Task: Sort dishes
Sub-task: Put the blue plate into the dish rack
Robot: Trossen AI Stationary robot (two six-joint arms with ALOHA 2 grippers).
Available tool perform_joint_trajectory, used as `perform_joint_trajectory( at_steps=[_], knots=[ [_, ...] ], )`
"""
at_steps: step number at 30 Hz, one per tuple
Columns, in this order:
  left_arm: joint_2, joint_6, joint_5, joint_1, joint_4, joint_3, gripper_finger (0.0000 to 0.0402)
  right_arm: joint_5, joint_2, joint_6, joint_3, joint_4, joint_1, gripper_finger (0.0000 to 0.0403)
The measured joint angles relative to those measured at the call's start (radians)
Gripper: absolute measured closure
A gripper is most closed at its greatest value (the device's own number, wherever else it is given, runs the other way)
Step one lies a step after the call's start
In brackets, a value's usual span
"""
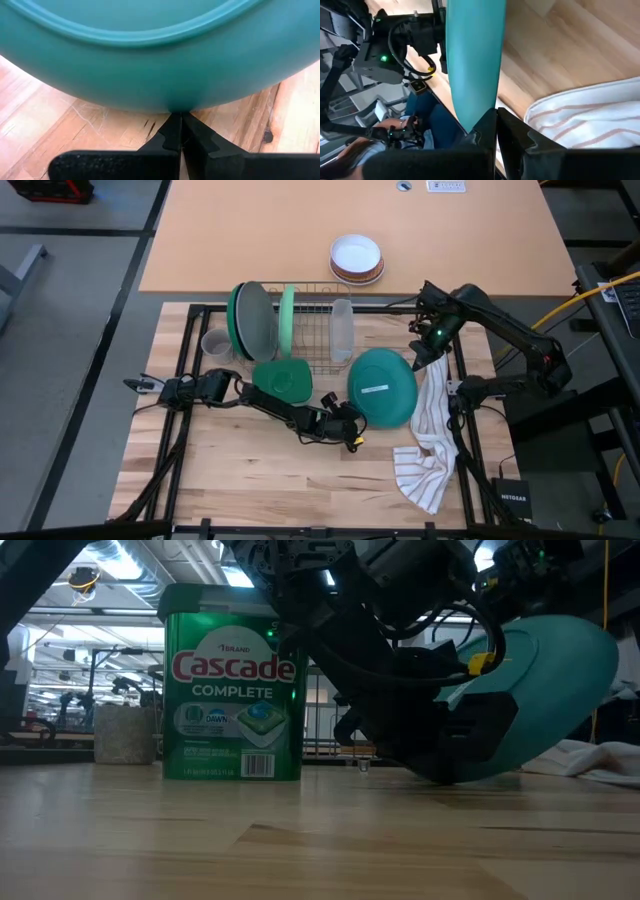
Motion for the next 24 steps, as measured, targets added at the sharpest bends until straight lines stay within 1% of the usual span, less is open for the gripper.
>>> perform_joint_trajectory(
  at_steps=[7, 15, 21, 24],
  knots=[
    [0.000, 0.000, 0.000, 0.000, 0.002, 0.000, 0.0400, -0.049, -0.020, 0.000, -0.001, 0.010, 0.001, 0.0384],
    [0.000, 0.000, -0.003, 0.000, 0.015, 0.000, 0.0400, -0.125, -0.020, 0.001, -0.001, 0.106, 0.000, 0.0384],
    [0.001, 0.000, -0.004, 0.000, 0.016, 0.000, 0.0400, -0.134, -0.020, 0.005, -0.001, 0.148, 0.000, 0.0384],
    [0.001, 0.000, -0.004, 0.002, 0.016, 0.000, 0.0400, -0.160, -0.020, 0.019, -0.001, 0.157, 0.000, 0.0384]
  ],
)
